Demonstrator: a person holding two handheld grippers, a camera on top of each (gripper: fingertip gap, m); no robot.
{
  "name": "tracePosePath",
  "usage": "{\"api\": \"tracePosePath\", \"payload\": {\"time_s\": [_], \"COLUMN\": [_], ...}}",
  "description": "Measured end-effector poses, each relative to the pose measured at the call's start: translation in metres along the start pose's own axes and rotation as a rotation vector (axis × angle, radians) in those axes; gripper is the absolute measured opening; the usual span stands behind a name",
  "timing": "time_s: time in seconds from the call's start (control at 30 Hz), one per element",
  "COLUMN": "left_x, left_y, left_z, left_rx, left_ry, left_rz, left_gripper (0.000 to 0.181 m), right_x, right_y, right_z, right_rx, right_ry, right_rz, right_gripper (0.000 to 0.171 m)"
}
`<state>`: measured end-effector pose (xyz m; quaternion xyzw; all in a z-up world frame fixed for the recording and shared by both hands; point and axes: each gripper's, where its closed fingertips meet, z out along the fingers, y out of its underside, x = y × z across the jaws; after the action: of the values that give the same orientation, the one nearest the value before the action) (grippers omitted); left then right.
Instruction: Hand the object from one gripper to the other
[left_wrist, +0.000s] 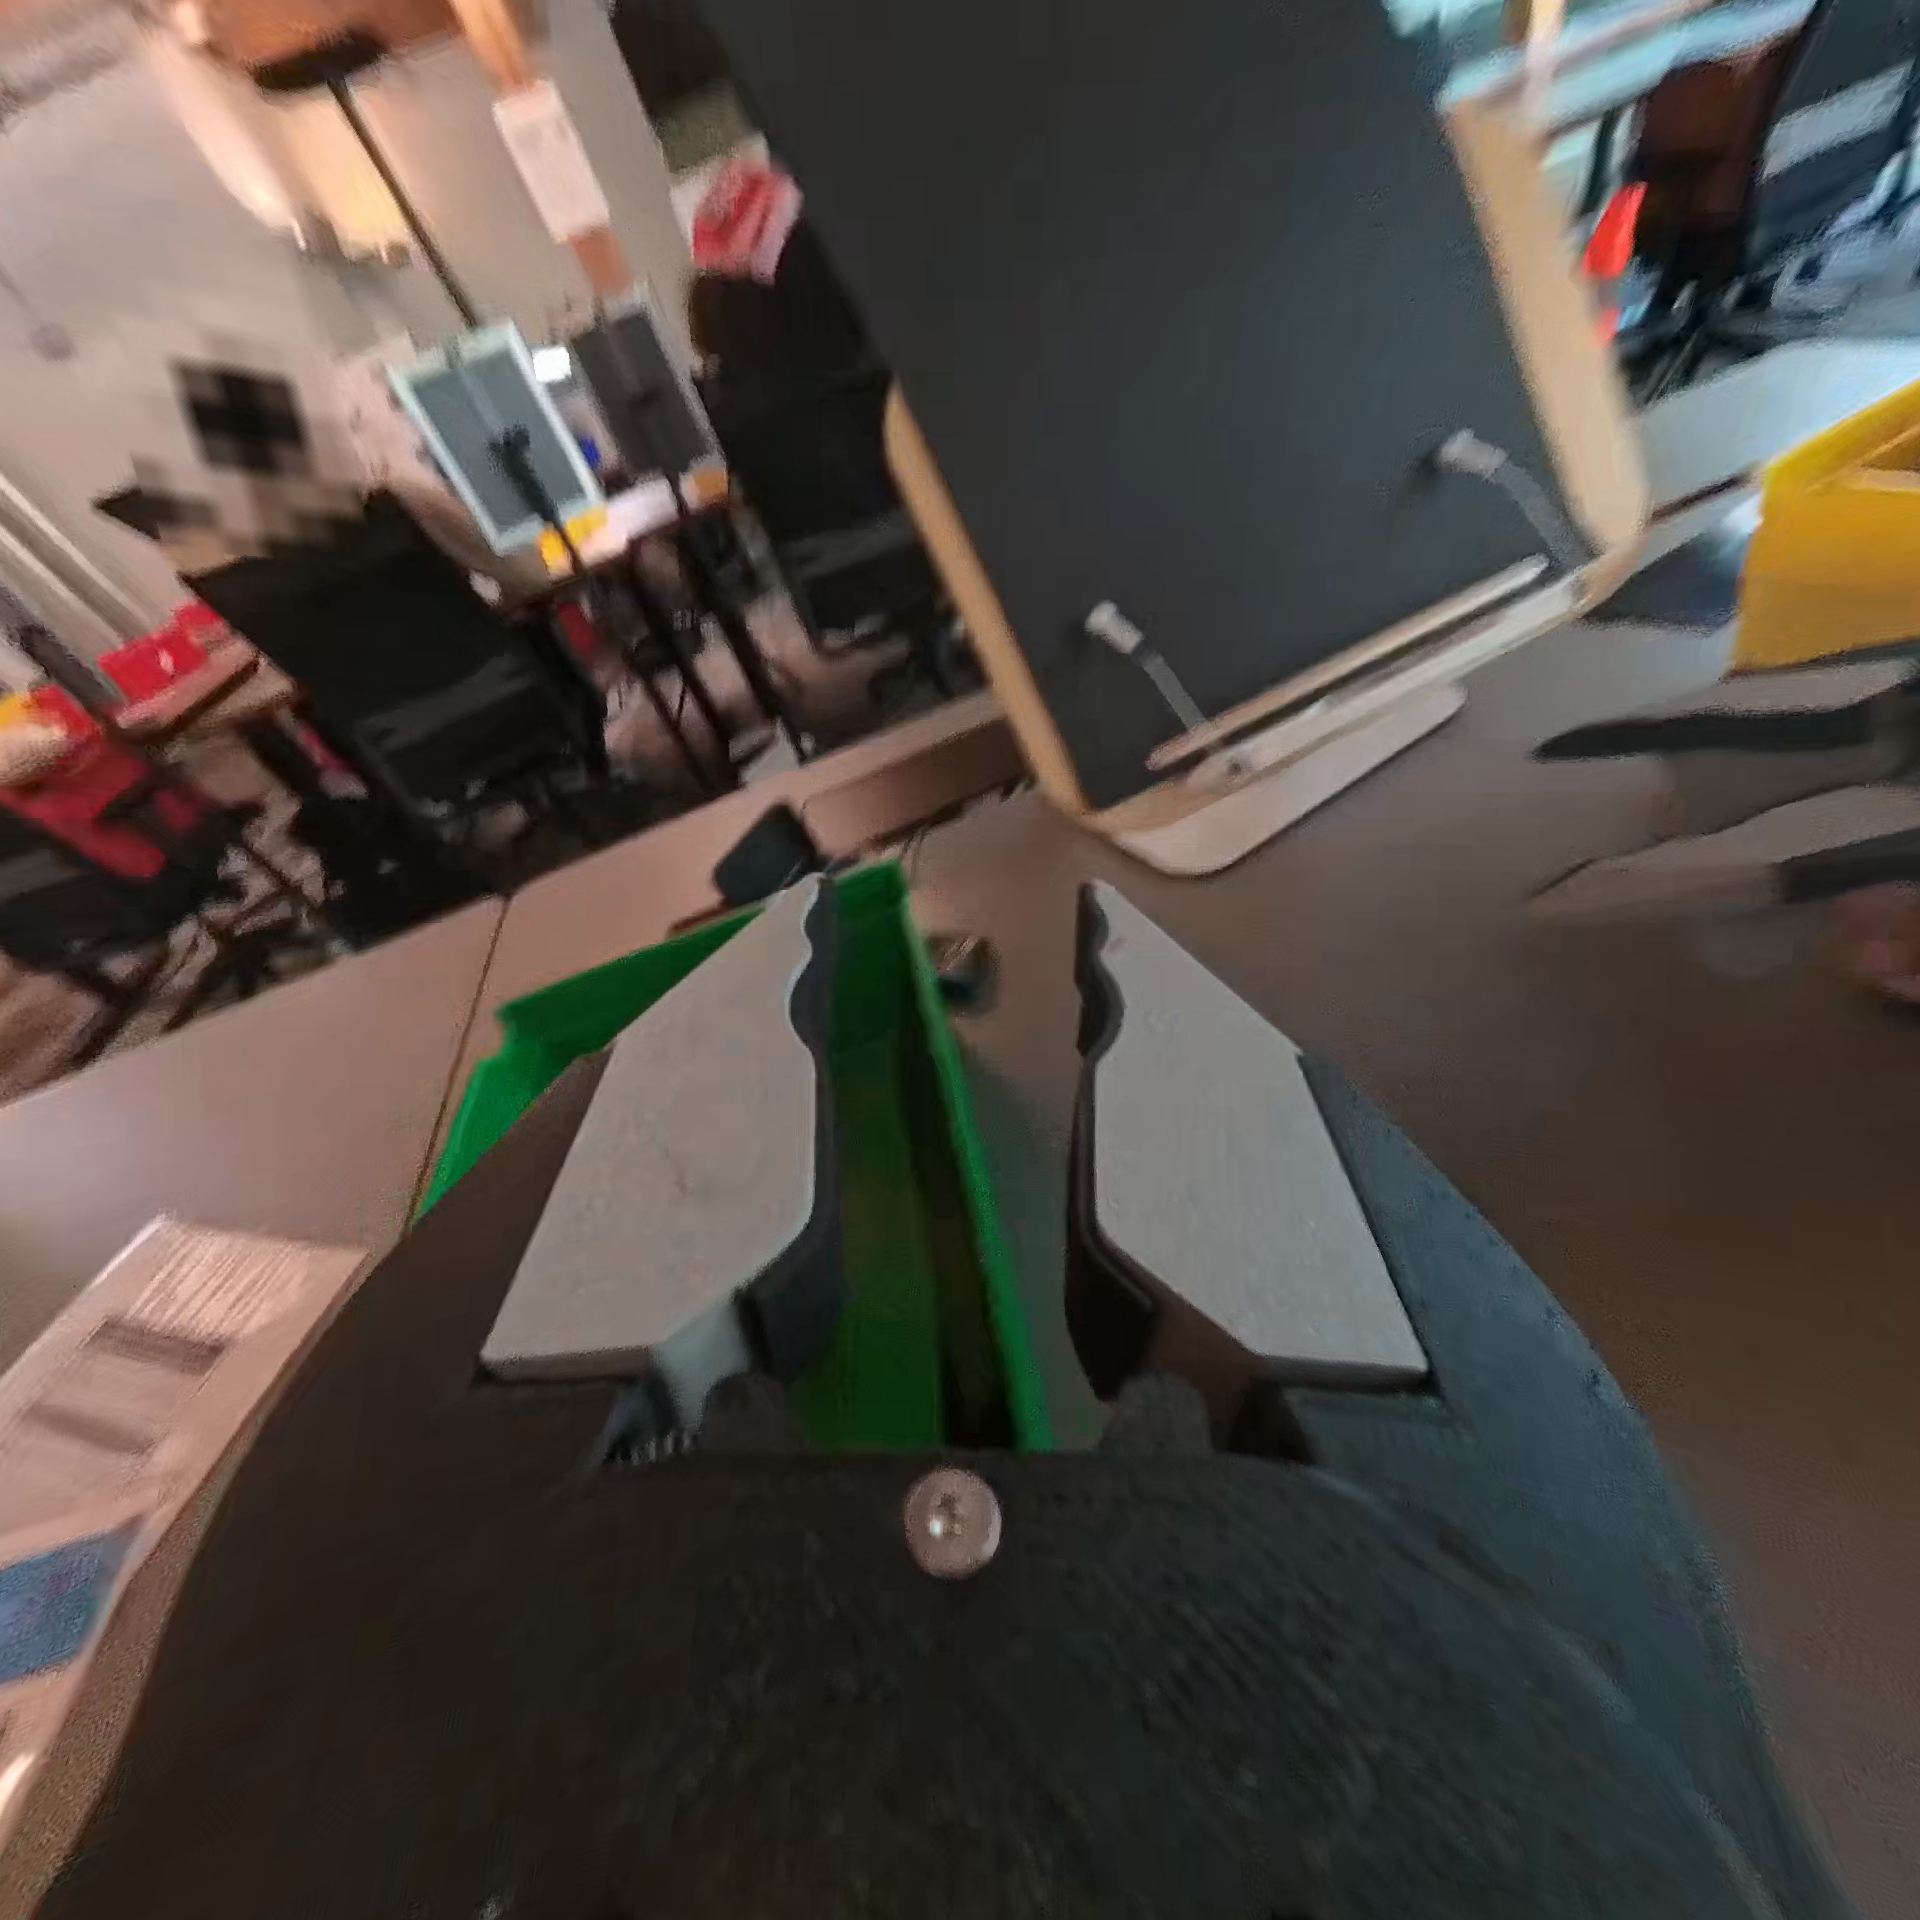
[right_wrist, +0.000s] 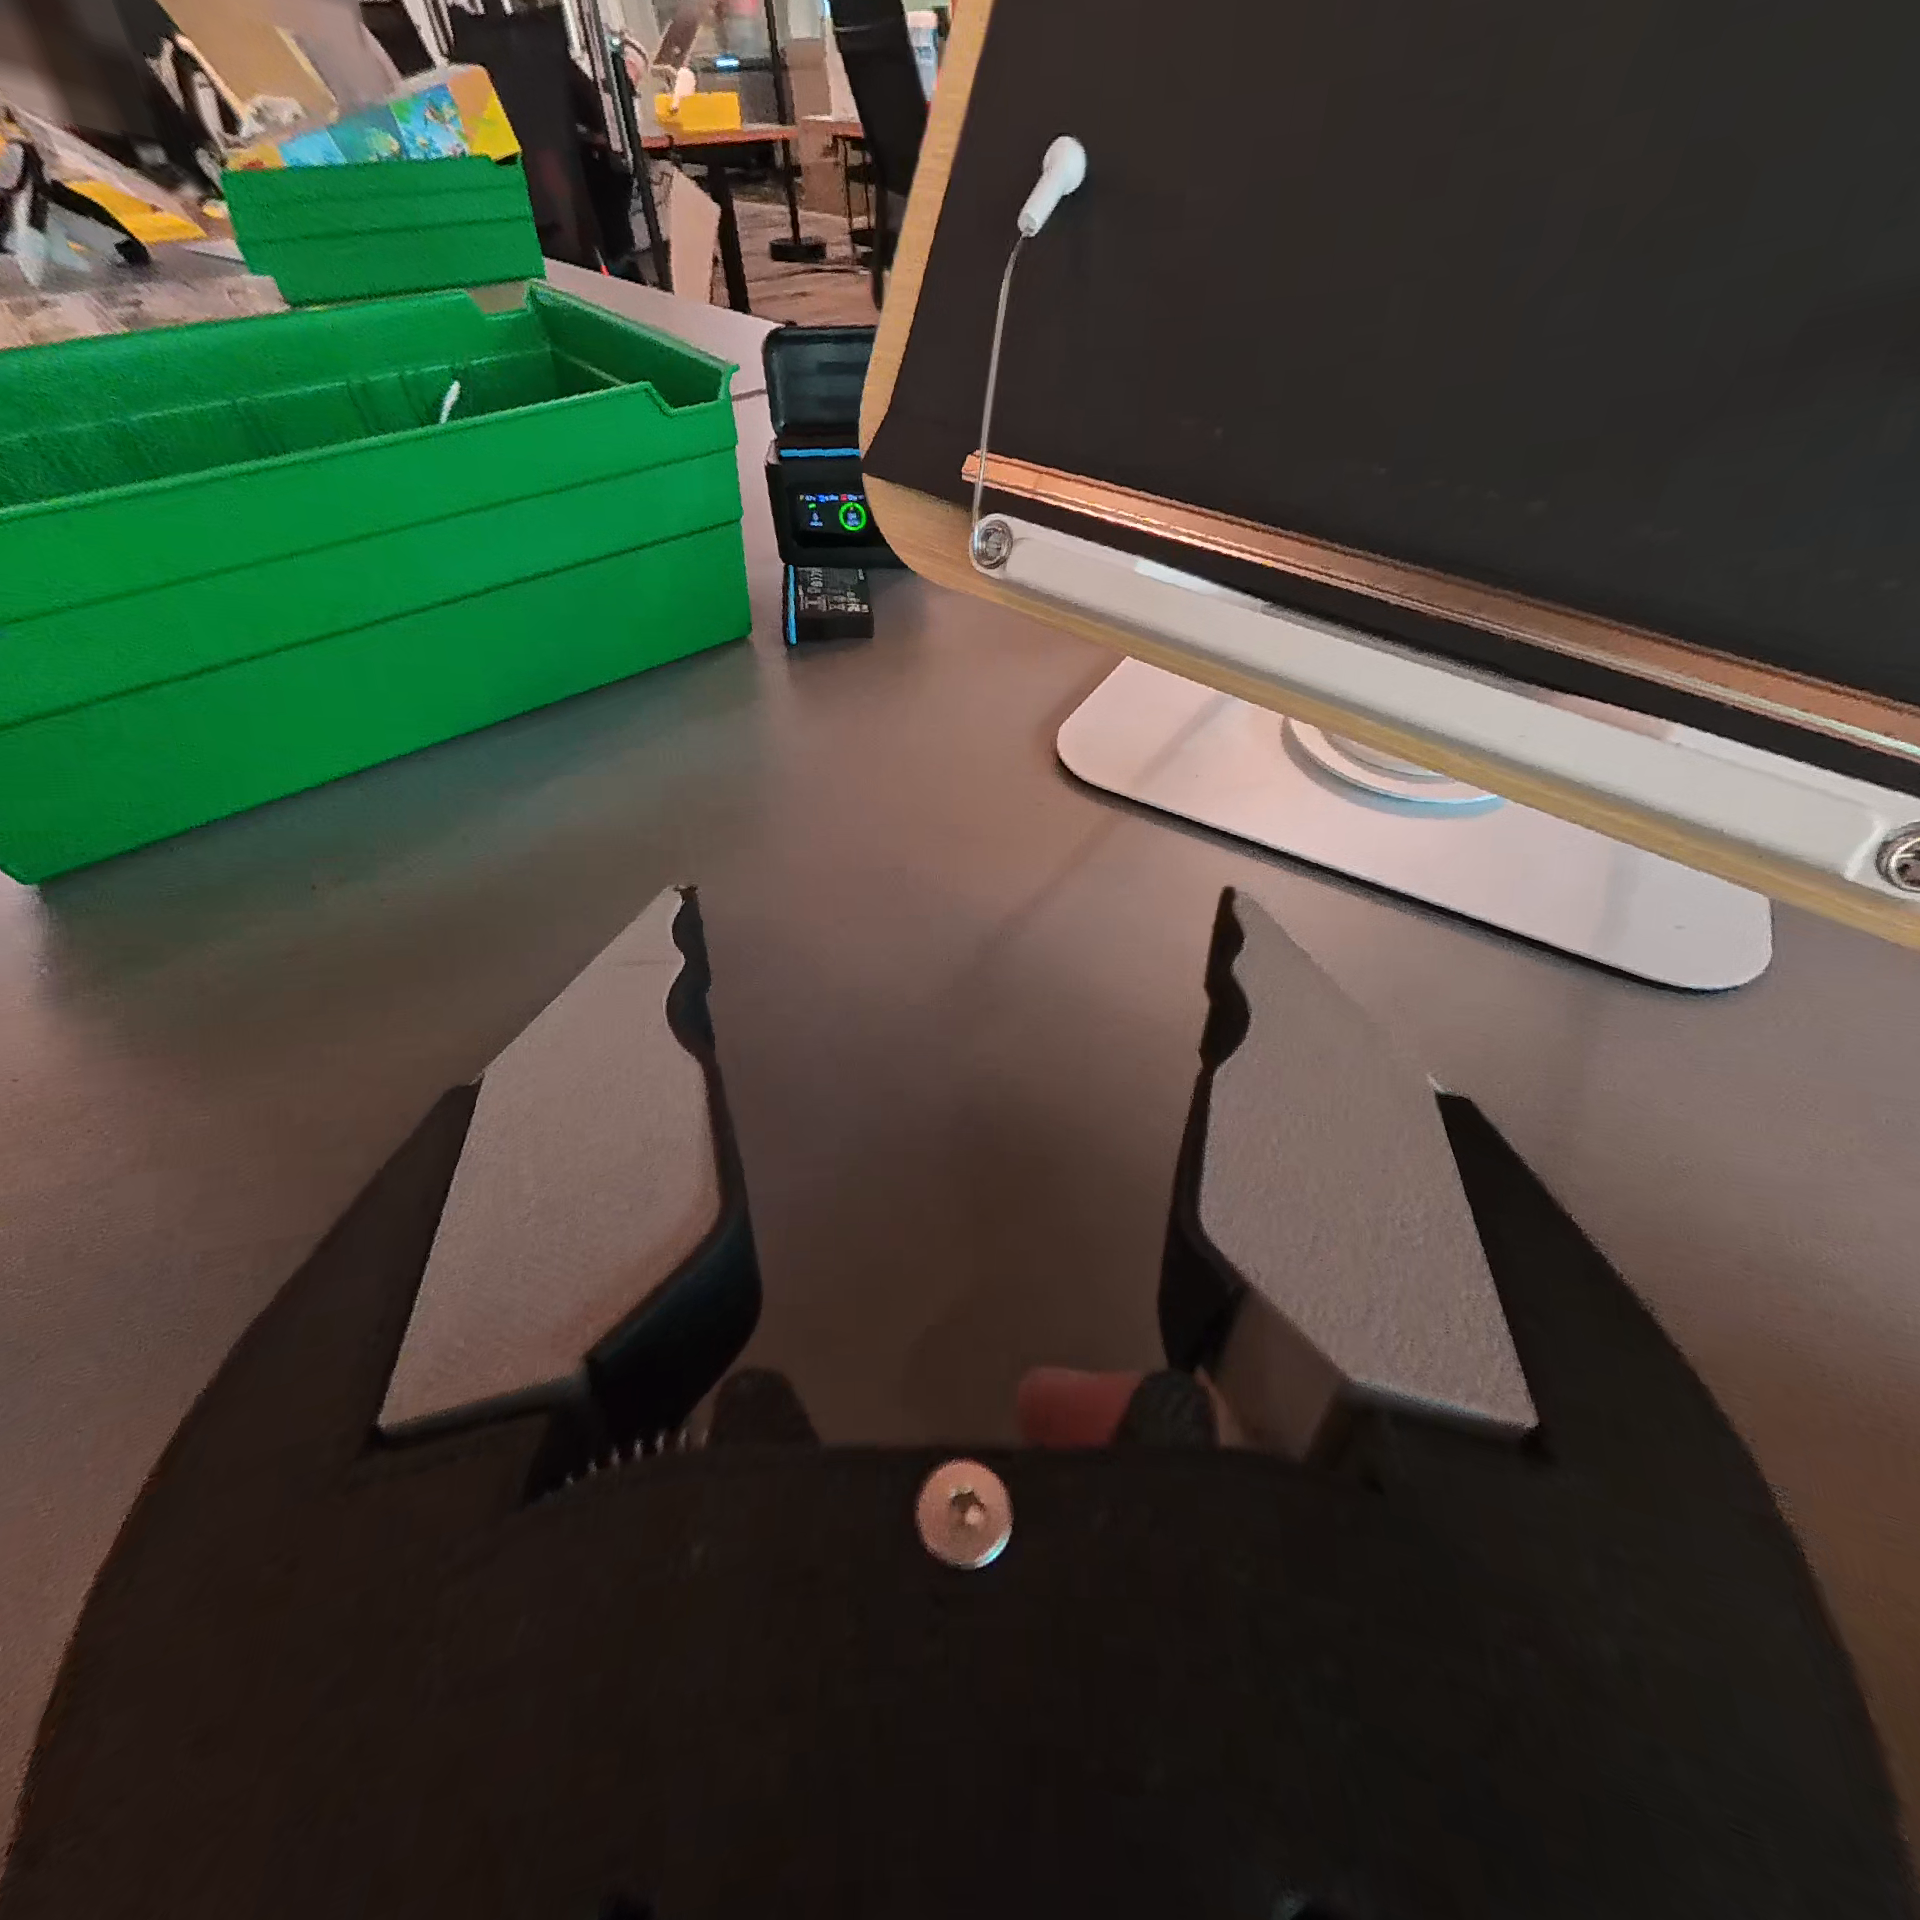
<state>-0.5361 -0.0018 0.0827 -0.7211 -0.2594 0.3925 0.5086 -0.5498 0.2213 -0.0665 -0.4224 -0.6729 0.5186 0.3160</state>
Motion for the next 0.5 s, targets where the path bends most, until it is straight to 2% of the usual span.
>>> {"api": "tracePosePath", "payload": {"time_s": [0.13,0.3,0.4,0.47,0.5], "left_x": [-0.061,-0.076,-0.083,-0.072,-0.073], "left_y": [0.07,0.169,0.197,0.21,0.214], "left_z": [0.027,0.052,0.058,0.06,0.061], "left_rx": [-0.334,-0.702,-0.788,-0.832,-0.837], "left_ry": [-0.029,0.012,-0.022,0.04,0.032], "left_rz": [-0.031,-0.072,-0.006,-0.037,-0.027], "left_gripper": [0.049,0.054,0.05,0.043,0.053], "right_x": [0.002,0.004,0.002,0.001,0.001], "right_y": [0.0,-0.001,0.001,0.001,0.001], "right_z": [0.0,0.0,0.001,0.003,0.003], "right_rx": [-0.002,0.003,-0.007,-0.012,-0.013], "right_ry": [-0.014,-0.016,-0.025,-0.029,-0.03], "right_rz": [0.037,0.054,0.05,0.047,0.047], "right_gripper": [0.094,0.094,0.094,0.094,0.094]}}
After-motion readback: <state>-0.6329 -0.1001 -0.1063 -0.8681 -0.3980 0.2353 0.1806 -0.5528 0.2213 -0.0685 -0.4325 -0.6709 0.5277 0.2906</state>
